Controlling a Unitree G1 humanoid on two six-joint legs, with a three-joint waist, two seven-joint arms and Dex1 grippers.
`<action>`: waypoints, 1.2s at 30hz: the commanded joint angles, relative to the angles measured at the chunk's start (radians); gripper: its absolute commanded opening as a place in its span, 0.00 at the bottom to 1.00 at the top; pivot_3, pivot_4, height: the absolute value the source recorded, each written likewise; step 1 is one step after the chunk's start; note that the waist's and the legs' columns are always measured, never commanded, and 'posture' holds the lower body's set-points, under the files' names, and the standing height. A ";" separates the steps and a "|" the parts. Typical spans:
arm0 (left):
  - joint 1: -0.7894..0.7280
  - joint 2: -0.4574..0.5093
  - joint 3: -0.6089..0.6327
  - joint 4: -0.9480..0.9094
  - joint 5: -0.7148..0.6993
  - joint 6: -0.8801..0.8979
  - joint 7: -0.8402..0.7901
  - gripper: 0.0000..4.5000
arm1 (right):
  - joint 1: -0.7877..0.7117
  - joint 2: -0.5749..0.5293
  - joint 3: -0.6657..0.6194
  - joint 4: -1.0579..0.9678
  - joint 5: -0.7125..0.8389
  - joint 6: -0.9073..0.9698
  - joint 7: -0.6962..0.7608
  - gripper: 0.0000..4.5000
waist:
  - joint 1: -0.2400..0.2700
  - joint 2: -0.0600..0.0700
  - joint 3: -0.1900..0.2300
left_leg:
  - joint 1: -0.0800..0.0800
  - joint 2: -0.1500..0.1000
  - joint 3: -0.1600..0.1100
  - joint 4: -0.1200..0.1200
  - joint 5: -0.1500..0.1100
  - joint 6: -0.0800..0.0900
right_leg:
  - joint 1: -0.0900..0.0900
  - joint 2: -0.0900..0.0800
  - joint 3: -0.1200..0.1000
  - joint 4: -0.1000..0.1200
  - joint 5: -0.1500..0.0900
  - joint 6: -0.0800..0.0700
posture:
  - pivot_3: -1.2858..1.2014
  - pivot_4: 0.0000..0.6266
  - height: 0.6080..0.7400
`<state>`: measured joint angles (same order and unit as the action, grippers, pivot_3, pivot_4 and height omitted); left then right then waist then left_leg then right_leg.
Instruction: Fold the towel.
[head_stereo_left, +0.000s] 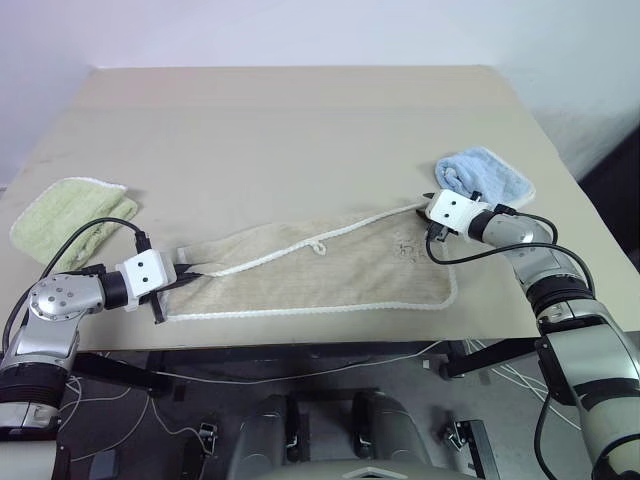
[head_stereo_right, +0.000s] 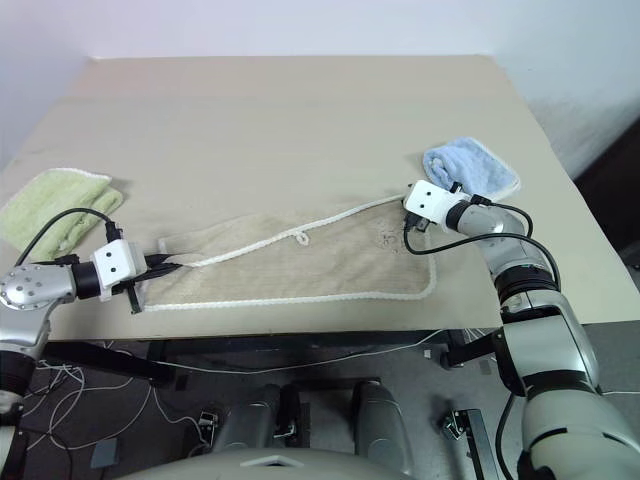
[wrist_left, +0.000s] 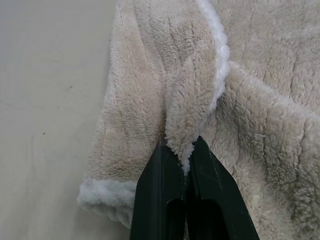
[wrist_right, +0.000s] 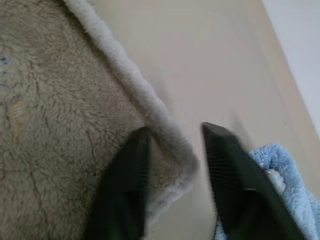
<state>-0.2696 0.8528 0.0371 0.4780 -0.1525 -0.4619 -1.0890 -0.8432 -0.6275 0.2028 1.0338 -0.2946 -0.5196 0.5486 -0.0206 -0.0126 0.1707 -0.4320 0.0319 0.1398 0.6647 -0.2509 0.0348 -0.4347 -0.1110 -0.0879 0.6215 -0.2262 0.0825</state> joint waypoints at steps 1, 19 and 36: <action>-0.001 0.015 0.032 -0.032 -0.013 0.009 0.010 0.00 | -0.034 -0.011 -0.005 0.009 -0.003 -0.024 0.000 0.10 | 0.000 0.000 0.000 | 0.000 0.000 0.000 0.000 0.000 0.000 | 0.000 0.000 0.000 0.000 0.000 0.000 | 0.52 0.24 1.00; -0.499 -0.065 0.177 0.302 0.087 0.082 0.651 0.00 | -0.235 -0.072 -0.088 -0.016 -0.005 -0.041 -0.308 0.00 | 0.000 0.001 0.001 | 0.000 -0.001 0.000 0.001 0.000 0.000 | 0.000 0.000 0.000 0.005 0.000 0.001 | 0.52 0.24 1.00; 0.034 0.074 0.301 -0.157 -0.298 0.362 0.048 0.00 | 0.395 -0.309 -0.226 -0.849 0.550 0.401 0.482 0.00 | 0.002 0.001 0.002 | 0.004 -0.001 0.000 0.001 -0.001 0.001 | 0.003 -0.002 0.002 0.004 -0.002 0.003 | 0.52 0.24 1.00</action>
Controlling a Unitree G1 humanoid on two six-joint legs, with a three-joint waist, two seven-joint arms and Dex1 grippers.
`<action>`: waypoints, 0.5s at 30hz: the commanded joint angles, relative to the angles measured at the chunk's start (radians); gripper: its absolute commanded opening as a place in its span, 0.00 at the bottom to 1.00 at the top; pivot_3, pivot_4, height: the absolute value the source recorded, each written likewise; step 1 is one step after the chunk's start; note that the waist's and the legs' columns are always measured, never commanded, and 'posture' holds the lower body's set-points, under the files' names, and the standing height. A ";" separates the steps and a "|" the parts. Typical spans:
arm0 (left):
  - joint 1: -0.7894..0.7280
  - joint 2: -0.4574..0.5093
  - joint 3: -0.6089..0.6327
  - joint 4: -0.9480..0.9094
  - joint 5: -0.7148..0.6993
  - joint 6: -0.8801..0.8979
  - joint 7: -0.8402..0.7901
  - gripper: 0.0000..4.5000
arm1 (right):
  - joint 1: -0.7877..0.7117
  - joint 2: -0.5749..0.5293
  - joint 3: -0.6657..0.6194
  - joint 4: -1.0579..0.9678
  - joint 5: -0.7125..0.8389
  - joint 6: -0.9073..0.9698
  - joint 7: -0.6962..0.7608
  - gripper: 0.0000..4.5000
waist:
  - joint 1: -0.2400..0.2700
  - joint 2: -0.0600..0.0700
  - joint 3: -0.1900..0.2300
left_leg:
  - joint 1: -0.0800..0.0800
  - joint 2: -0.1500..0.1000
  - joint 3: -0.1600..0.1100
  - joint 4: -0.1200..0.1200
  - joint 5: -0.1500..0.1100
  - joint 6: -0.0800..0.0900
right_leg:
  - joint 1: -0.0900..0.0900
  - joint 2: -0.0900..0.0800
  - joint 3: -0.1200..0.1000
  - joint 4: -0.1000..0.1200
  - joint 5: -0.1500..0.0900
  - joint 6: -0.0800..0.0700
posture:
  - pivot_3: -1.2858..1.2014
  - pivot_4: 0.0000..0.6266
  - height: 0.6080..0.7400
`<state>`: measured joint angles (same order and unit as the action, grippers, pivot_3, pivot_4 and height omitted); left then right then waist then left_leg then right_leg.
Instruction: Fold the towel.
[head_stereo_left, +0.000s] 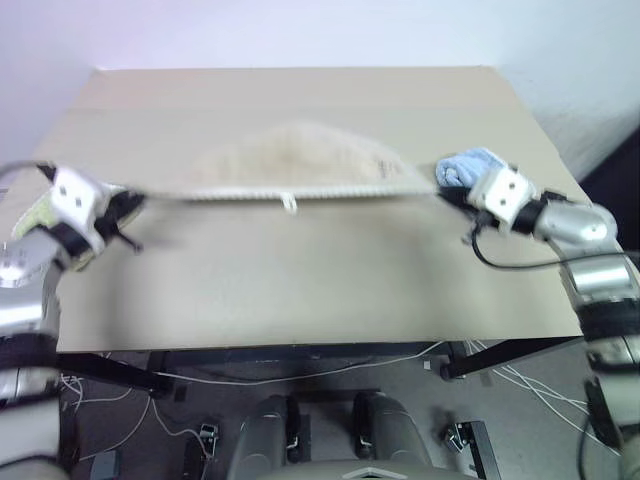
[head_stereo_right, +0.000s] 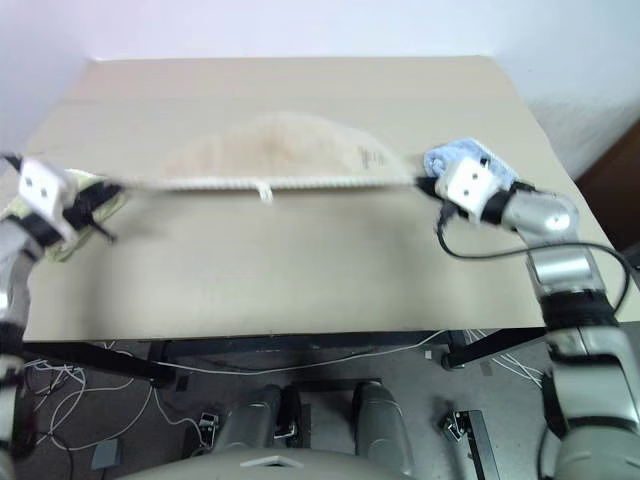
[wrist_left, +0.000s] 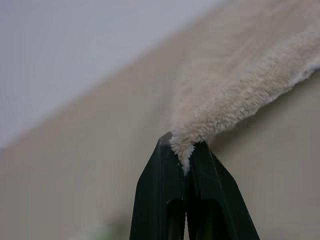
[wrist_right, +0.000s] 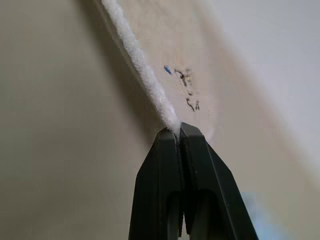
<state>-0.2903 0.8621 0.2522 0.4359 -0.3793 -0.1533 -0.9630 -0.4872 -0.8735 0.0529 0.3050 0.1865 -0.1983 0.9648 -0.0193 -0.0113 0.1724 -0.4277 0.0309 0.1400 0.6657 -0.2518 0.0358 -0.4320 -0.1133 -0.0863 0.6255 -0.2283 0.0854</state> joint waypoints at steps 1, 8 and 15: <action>0.105 0.078 0.100 -0.149 -0.089 0.083 -0.107 0.00 | 0.076 -0.086 -0.092 -0.158 0.097 0.118 0.091 0.00 | 0.001 0.000 0.000 | 0.000 0.000 0.000 0.000 0.000 0.000 | 0.000 0.000 0.000 -0.001 0.000 0.000 | 0.52 0.24 1.00; 0.416 0.151 0.217 -0.371 -0.206 0.342 -0.243 0.00 | 0.245 -0.206 -0.188 -0.310 0.213 0.297 0.233 0.00 | 0.004 0.001 0.000 | 0.001 0.000 -0.002 0.000 -0.005 0.002 | 0.000 -0.005 0.000 -0.001 -0.002 -0.005 | 0.52 0.24 1.00; 0.358 0.113 0.176 -0.369 -0.140 0.350 -0.179 0.00 | 0.107 -0.136 -0.112 -0.206 0.091 0.251 0.183 0.00 | 0.005 0.001 0.000 | 0.001 0.000 -0.003 -0.001 -0.007 0.003 | -0.004 -0.005 -0.001 -0.004 -0.002 -0.008 | 0.52 0.24 1.00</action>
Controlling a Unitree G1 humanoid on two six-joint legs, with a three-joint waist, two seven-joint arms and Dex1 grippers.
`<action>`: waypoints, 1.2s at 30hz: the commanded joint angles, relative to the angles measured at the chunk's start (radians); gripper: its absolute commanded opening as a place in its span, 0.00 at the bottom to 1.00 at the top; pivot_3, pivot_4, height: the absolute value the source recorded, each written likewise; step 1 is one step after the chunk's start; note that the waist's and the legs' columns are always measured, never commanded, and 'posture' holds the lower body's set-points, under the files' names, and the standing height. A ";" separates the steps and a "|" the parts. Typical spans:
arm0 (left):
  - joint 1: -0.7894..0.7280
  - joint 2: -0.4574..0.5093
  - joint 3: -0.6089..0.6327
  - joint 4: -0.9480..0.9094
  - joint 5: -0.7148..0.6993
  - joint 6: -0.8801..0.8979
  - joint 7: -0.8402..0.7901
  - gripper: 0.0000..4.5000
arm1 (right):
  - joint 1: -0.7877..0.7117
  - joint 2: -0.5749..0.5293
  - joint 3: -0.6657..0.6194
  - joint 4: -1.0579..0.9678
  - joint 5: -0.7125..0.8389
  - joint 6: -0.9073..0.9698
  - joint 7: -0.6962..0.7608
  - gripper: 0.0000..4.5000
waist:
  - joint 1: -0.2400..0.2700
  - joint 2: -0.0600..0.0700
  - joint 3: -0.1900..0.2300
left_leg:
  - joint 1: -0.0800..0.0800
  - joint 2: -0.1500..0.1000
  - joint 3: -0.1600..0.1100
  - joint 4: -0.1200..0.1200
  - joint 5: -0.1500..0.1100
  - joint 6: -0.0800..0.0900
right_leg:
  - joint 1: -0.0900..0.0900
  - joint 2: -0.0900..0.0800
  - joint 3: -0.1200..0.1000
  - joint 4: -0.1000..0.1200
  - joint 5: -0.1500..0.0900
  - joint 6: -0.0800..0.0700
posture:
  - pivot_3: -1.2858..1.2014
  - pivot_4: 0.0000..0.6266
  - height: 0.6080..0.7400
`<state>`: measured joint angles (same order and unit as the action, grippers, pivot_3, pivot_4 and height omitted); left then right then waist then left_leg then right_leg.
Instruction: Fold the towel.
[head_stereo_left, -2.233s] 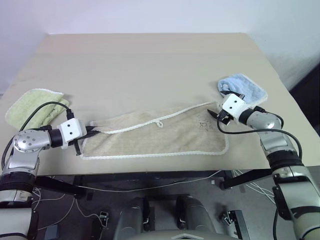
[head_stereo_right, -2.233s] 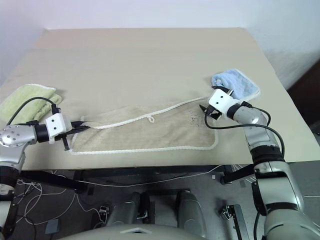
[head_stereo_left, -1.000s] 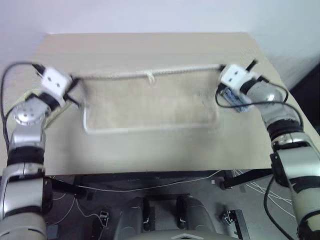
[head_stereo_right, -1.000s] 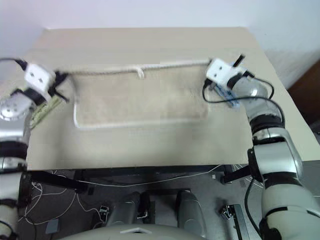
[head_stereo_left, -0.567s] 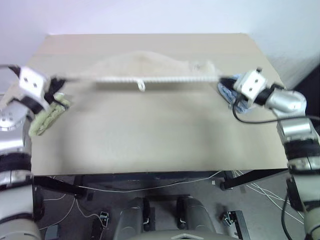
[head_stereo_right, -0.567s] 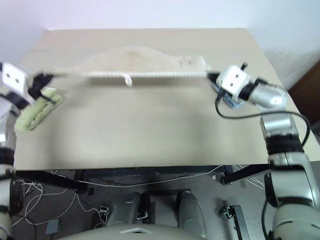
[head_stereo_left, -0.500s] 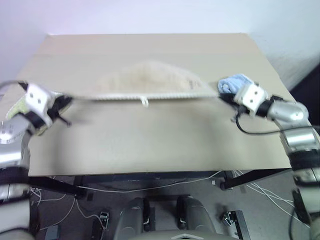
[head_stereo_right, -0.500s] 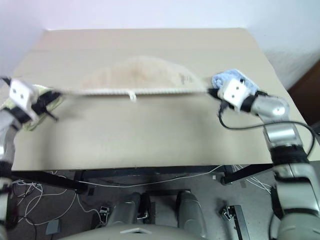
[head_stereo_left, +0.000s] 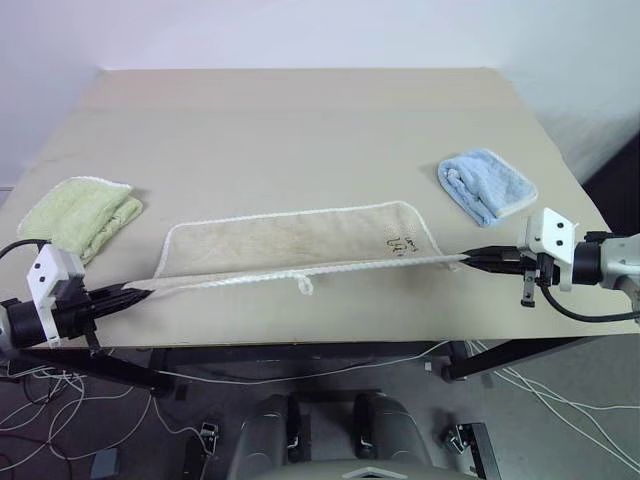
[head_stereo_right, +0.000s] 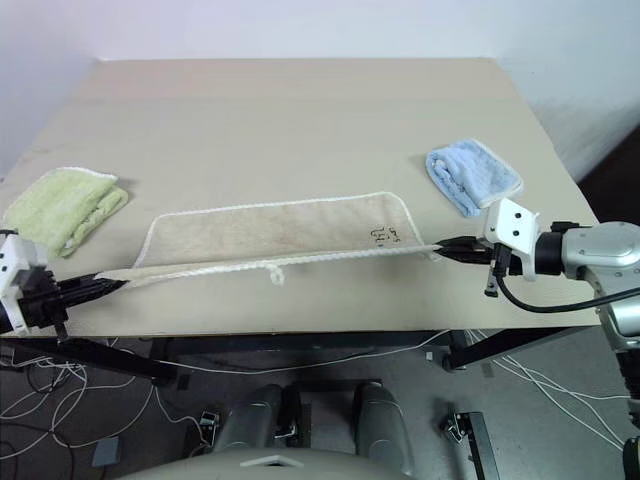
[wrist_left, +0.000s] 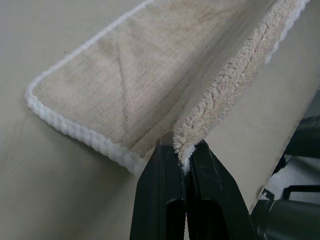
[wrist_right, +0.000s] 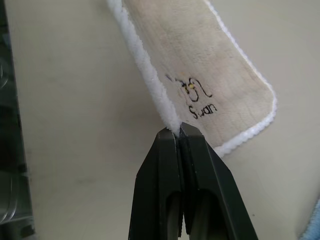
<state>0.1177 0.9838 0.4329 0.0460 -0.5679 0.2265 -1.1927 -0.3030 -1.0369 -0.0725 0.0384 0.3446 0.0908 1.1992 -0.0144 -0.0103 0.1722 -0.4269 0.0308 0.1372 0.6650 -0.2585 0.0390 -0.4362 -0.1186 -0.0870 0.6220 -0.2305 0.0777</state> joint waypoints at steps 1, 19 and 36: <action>-0.081 -0.022 -0.021 0.042 0.073 -0.049 0.073 0.00 | -0.109 0.048 0.030 0.091 -0.094 -0.052 -0.071 0.00 | 0.000 0.000 0.000 | 0.000 0.000 0.000 0.000 0.000 0.000 | 0.000 0.000 0.000 0.000 0.000 0.000 | 0.52 0.24 1.00; -0.503 -0.159 -0.252 0.523 0.396 -0.329 0.310 0.11 | -0.564 0.351 0.241 0.809 -0.470 -0.425 -0.366 0.00 | -0.004 0.000 0.000 | -0.003 -0.002 0.005 0.001 0.005 -0.002 | 0.002 0.003 0.000 0.004 0.003 0.005 | 0.52 0.24 1.00; -0.572 -0.179 -0.184 0.602 0.402 -0.293 0.518 1.00 | -0.539 0.320 0.128 0.764 -0.430 -0.426 -0.459 1.00 | -0.005 0.000 0.000 | -0.002 -0.002 0.004 0.001 0.006 -0.002 | 0.002 0.003 0.001 0.006 0.002 0.005 | 0.52 0.24 1.00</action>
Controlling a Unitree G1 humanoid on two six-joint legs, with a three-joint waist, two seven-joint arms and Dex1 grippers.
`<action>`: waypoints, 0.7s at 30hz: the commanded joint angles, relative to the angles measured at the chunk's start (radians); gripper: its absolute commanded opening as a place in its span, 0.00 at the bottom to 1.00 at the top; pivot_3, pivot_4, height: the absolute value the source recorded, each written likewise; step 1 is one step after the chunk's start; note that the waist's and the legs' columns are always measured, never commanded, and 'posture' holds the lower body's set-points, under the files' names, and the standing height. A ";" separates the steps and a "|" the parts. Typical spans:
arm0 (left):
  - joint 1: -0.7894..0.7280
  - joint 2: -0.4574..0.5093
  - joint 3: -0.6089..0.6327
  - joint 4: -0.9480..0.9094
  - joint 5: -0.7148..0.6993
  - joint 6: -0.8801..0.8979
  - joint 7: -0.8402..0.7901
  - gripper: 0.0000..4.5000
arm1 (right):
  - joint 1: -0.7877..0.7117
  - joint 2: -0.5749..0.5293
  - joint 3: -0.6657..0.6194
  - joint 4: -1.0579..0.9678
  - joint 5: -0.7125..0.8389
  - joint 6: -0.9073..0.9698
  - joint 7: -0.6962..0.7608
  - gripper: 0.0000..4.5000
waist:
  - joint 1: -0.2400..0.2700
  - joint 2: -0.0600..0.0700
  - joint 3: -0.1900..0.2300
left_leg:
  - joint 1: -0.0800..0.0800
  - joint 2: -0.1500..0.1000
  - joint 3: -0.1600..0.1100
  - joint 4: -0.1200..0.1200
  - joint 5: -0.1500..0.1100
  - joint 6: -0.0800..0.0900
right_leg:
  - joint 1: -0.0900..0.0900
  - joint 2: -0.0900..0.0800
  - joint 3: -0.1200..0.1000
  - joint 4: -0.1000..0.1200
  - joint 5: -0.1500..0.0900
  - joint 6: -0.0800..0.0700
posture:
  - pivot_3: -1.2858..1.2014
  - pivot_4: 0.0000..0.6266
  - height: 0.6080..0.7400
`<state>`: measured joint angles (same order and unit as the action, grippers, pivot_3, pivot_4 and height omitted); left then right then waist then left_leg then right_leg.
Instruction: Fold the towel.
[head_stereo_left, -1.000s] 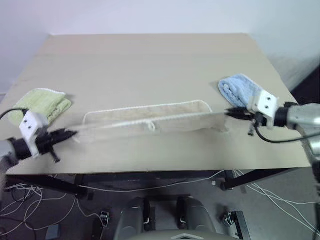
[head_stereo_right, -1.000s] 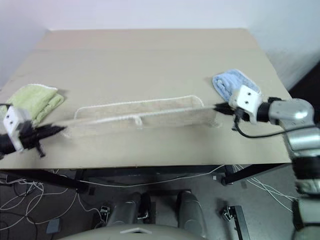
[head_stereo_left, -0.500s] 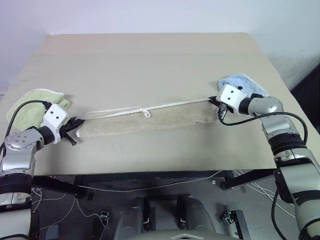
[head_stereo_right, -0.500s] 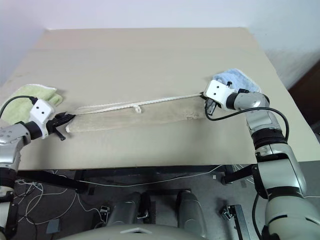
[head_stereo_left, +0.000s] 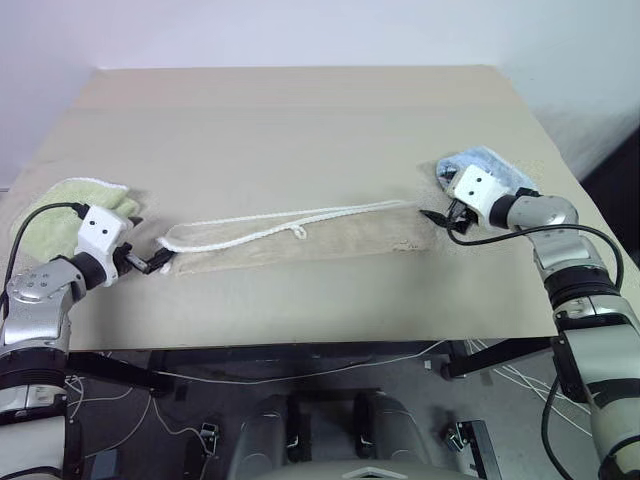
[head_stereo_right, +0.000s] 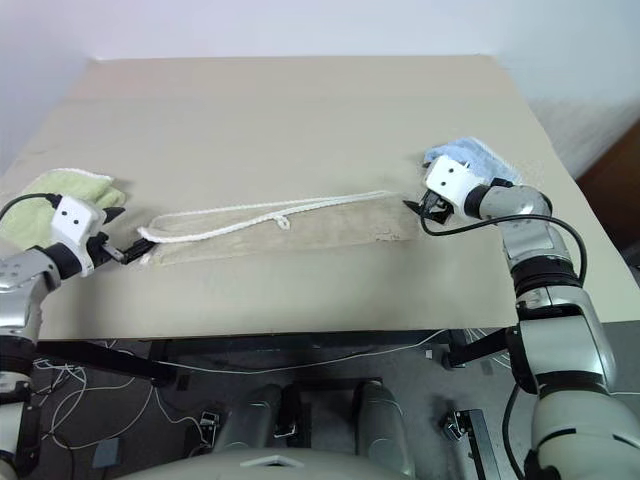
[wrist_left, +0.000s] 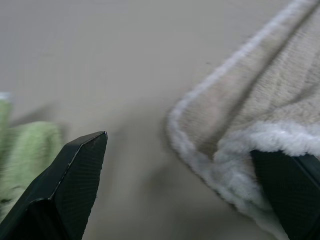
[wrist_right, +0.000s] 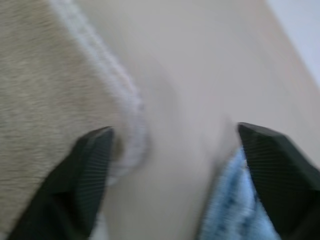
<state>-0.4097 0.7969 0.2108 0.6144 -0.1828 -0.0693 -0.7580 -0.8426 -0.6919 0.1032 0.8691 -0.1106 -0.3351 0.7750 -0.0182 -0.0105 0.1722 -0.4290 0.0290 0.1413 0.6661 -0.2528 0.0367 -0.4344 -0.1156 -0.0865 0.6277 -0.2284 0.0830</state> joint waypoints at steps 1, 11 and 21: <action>-0.054 0.005 0.046 0.043 0.000 0.015 0.078 1.00 | 0.012 -0.028 -0.056 -0.088 0.028 0.005 -0.041 1.00 | -0.001 0.000 0.000 | 0.000 0.000 0.000 0.000 0.000 0.000 | 0.000 0.000 0.000 0.000 0.000 0.000 | 0.52 0.24 1.00; 0.034 -0.024 0.073 -0.120 -0.107 0.182 0.010 1.00 | 0.301 -0.051 -0.192 -0.555 0.230 0.303 0.035 1.00 | 0.000 0.000 0.000 | 0.001 0.000 0.000 0.000 0.000 0.000 | 0.001 0.000 0.000 0.001 -0.001 0.001 | 0.52 0.24 1.00; 0.086 -0.033 0.124 -0.245 -0.141 0.072 -0.034 1.00 | 0.581 0.042 -0.384 -1.013 0.717 0.997 -0.038 1.00 | 0.005 -0.001 -0.001 | 0.002 0.000 -0.003 0.001 -0.001 0.001 | 0.002 -0.003 0.000 0.000 -0.001 0.000 | 0.52 0.24 1.00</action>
<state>-0.3314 0.7626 0.3202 0.4270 -0.3002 0.0370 -0.7675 -0.2636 -0.6656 -0.2166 -0.0686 0.5013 0.5524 0.7796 -0.0127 -0.0115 0.1716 -0.4275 0.0288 0.1383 0.6665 -0.2538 0.0373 -0.4323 -0.1195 -0.0865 0.6275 -0.2288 0.0831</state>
